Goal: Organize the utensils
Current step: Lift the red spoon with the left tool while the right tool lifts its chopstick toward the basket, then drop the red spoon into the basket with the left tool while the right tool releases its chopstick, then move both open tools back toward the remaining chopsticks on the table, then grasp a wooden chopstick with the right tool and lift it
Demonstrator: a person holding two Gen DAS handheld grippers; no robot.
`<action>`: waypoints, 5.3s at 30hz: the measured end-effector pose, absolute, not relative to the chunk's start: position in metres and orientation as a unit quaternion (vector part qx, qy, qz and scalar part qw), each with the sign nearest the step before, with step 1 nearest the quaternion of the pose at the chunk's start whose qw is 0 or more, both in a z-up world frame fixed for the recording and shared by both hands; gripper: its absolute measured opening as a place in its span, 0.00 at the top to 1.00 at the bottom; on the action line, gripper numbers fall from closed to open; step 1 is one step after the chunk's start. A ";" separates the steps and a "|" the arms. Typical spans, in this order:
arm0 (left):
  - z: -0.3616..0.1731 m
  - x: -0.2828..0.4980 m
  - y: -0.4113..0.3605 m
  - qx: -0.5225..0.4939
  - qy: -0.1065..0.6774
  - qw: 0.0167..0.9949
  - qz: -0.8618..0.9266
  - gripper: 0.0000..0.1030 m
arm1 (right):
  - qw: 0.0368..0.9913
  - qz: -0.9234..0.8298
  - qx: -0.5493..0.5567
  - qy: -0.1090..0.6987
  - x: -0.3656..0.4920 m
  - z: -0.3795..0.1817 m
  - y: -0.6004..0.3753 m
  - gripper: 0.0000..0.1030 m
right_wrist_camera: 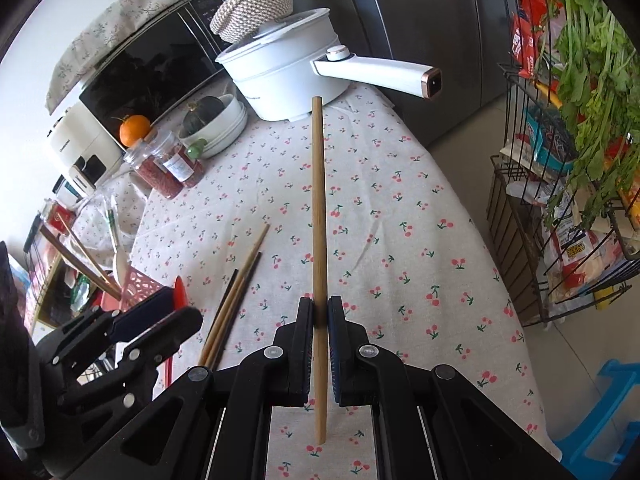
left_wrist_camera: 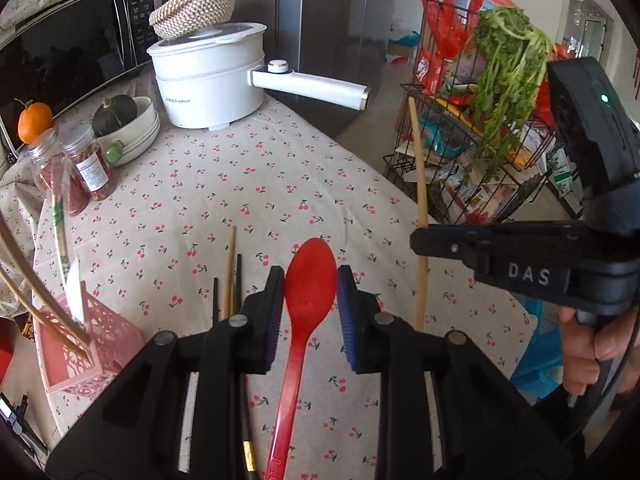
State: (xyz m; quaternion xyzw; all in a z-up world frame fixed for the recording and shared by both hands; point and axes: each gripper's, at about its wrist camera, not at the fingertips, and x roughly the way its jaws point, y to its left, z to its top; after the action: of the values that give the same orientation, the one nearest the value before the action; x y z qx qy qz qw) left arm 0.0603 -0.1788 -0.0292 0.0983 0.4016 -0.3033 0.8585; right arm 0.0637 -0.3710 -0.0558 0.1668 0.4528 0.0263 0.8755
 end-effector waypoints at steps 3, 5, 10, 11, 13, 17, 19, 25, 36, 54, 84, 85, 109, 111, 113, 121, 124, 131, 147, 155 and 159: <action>-0.015 0.042 -0.161 0.079 0.382 0.864 -0.318 0.73 | 0.886 0.037 0.157 0.434 0.059 -0.042 -0.359 0.93; -0.002 0.031 -0.144 0.064 0.364 0.871 -0.322 0.73 | 0.890 0.047 0.154 0.426 0.057 -0.035 -0.351 0.93; 0.040 0.017 -0.102 0.019 0.293 0.904 -0.310 0.73 | 0.895 0.066 0.148 0.416 0.059 -0.025 -0.332 0.93; 0.047 0.017 -0.094 0.006 0.279 0.910 -0.307 0.73 | 0.895 0.069 0.147 0.415 0.060 -0.024 -0.329 0.93; 0.059 0.022 -0.079 -0.014 0.252 0.921 -0.296 0.73 | 0.895 0.074 0.147 0.415 0.063 -0.023 -0.322 0.93; 0.064 0.037 -0.056 -0.037 0.199 0.946 -0.252 0.73 | 0.895 0.084 0.140 0.415 0.066 -0.022 -0.309 0.93; 0.057 0.050 -0.046 -0.048 0.179 0.956 -0.226 0.73 | 0.894 0.087 0.138 0.416 0.068 -0.022 -0.304 0.93; 0.042 0.080 -0.028 -0.069 0.129 0.976 -0.164 0.73 | 0.894 0.085 0.130 0.421 0.075 -0.026 -0.299 0.93; 0.014 0.110 -0.019 -0.078 0.110 0.985 -0.111 0.72 | 0.889 0.085 0.129 0.431 0.085 -0.033 -0.293 0.93; 0.011 0.081 0.010 -0.046 0.290 0.951 -0.095 0.46 | 0.904 0.124 0.131 0.387 0.073 -0.004 -0.259 0.93; -0.056 0.069 0.064 -0.017 0.496 0.865 -0.072 0.23 | 0.963 0.148 0.033 0.222 0.091 0.005 -0.097 0.93; -0.056 0.069 0.064 -0.020 0.496 0.865 -0.073 0.23 | 0.962 0.148 0.040 0.226 0.094 0.002 -0.098 0.93; -0.047 0.057 0.033 0.002 0.443 0.890 -0.108 0.20 | 0.965 0.165 0.057 0.196 0.022 0.058 -0.197 0.44; -0.050 0.057 0.028 0.001 0.445 0.888 -0.111 0.19 | 0.964 0.151 0.054 0.214 0.023 0.050 -0.209 0.42; -0.054 0.057 0.024 0.000 0.451 0.885 -0.113 0.19 | 0.961 0.136 0.053 0.234 0.025 0.039 -0.221 0.41; -0.068 0.057 -0.004 0.010 0.476 0.871 -0.125 0.19 | 0.942 0.074 0.079 0.319 0.040 -0.008 -0.263 0.35; -0.073 0.057 -0.013 0.022 0.483 0.866 -0.127 0.19 | 0.931 0.056 0.080 0.353 0.048 -0.023 -0.269 0.34; -0.083 0.058 -0.023 0.041 0.505 0.853 -0.122 0.19 | 0.899 0.019 0.072 0.431 0.075 -0.060 -0.274 0.29; -0.089 0.061 -0.014 0.024 0.532 0.837 -0.125 0.19 | 0.823 0.048 0.168 0.541 0.173 -0.137 -0.245 0.85; -0.093 0.059 -0.005 0.017 0.540 0.833 -0.121 0.19 | 0.821 0.022 0.139 0.553 0.184 -0.150 -0.234 0.88; -0.092 0.058 -0.005 0.016 0.538 0.834 -0.122 0.19 | 0.817 0.022 0.119 0.564 0.183 -0.153 -0.227 0.87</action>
State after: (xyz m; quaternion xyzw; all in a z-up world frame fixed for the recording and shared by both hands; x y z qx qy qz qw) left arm 0.0583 -0.0047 -0.0917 0.0160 0.5382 -0.1216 0.8338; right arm 0.1828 -0.2270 -0.1531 0.1189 0.5637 0.0222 0.8171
